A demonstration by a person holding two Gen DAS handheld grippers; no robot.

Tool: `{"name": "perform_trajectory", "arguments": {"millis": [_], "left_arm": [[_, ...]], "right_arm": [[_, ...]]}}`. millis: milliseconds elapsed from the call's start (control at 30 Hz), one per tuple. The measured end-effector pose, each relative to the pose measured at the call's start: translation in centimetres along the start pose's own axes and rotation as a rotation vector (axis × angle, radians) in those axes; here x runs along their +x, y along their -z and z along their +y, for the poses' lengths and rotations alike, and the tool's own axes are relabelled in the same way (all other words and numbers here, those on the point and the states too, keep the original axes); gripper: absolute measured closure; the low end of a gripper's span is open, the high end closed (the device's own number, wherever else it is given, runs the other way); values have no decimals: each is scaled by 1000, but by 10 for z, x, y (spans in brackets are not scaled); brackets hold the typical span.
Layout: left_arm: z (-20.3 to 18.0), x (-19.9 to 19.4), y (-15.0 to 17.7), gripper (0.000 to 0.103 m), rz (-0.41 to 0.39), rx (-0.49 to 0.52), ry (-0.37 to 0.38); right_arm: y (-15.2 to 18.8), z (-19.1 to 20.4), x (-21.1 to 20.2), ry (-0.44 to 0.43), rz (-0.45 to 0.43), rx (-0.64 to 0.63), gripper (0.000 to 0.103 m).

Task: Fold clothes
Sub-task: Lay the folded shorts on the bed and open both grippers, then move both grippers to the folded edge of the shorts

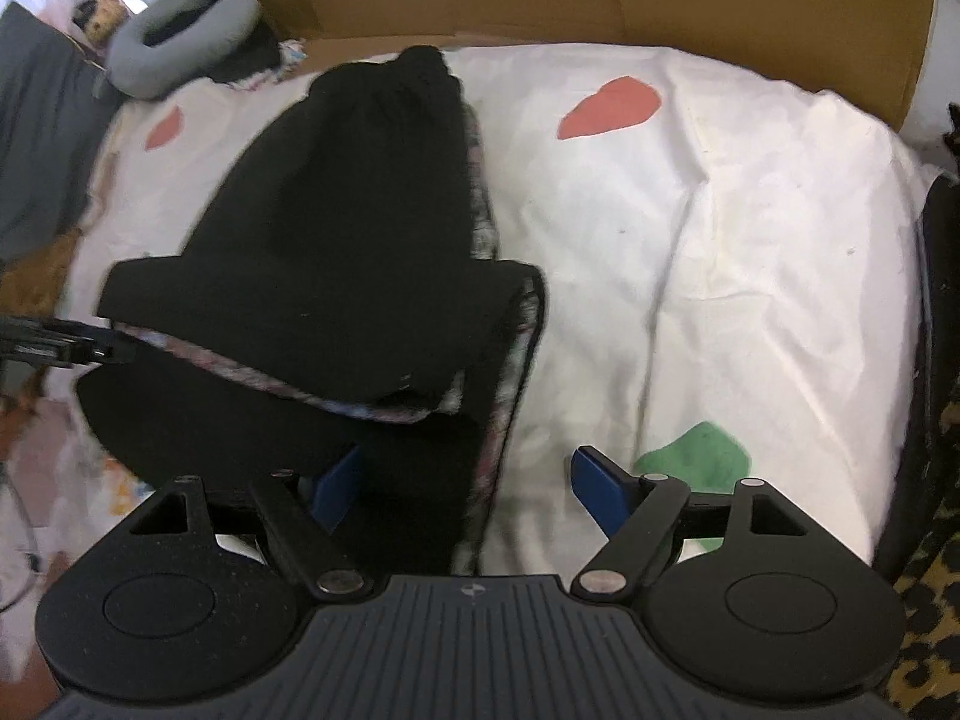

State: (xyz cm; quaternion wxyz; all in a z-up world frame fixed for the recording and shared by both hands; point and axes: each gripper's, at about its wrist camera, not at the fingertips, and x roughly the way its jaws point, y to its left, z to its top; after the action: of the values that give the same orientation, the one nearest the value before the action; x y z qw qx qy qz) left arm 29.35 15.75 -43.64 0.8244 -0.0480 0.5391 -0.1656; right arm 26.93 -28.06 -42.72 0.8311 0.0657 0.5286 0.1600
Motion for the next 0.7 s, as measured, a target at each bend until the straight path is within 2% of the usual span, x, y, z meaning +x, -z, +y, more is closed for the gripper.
{"name": "perform_trajectory", "arguments": {"millis": [200,333,700], "left_arm": [[-8,7,-9,30,-29,53,-22],[-9,9,-17,30,-41,31,-16],[-18,5,-45,30,-122,53,-31]], "right_arm": [[-8,2,11,54,-8,-39,22],[-21,1,15,71,-26,-46,22],[-54,-2,15,100,-70,-68,22]]}}
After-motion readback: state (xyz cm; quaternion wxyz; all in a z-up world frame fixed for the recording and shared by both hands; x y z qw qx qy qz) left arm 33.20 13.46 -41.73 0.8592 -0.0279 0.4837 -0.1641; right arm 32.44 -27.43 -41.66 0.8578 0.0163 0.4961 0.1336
